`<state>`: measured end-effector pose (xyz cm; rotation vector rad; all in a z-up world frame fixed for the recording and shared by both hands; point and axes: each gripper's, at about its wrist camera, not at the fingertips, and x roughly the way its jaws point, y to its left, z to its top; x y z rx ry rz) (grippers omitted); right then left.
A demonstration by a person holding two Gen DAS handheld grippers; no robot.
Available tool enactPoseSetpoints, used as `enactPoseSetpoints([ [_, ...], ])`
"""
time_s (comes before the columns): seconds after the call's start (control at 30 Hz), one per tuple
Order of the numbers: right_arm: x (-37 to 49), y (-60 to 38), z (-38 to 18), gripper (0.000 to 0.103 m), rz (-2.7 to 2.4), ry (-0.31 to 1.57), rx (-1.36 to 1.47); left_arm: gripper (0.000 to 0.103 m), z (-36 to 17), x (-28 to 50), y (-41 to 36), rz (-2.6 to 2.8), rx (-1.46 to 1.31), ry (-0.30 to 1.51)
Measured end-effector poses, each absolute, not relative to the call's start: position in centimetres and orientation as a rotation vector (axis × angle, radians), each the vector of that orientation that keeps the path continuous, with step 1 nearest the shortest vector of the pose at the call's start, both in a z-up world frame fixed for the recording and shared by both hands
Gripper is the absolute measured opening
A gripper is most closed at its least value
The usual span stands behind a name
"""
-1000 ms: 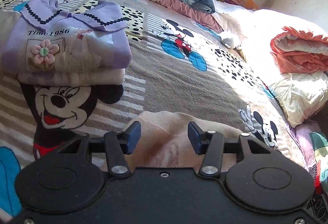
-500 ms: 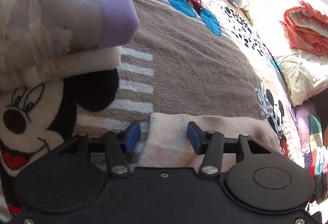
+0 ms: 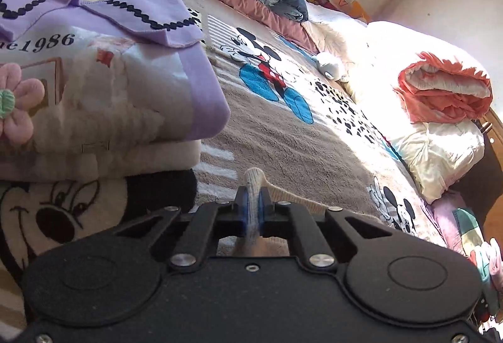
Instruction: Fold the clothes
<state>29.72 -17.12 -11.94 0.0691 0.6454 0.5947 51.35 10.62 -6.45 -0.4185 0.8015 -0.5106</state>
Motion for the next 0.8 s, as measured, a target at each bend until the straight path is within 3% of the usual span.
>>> enactPoseSetpoints([
  [0.27, 29.5, -16.7, -12.1, 0.069, 0.585, 0.65, 0.033, 0.005, -8.8, 52.4, 11.6, -0.487, -0.443, 0.847],
  [0.4, 29.4, -16.7, -12.1, 0.069, 0.586, 0.65, 0.034, 0.014, -9.3, 52.7, 11.5, -0.415, -0.409, 0.875],
  [0.5, 29.5, -16.7, -12.1, 0.069, 0.588, 0.65, 0.037, 0.019, -8.5, 52.3, 11.3, -0.368, -0.359, 0.863],
  [0.8, 29.7, -16.7, -12.1, 0.071, 0.594, 0.651, 0.048, 0.019, -4.6, 47.1, 8.4, -0.31, -0.076, 0.77],
])
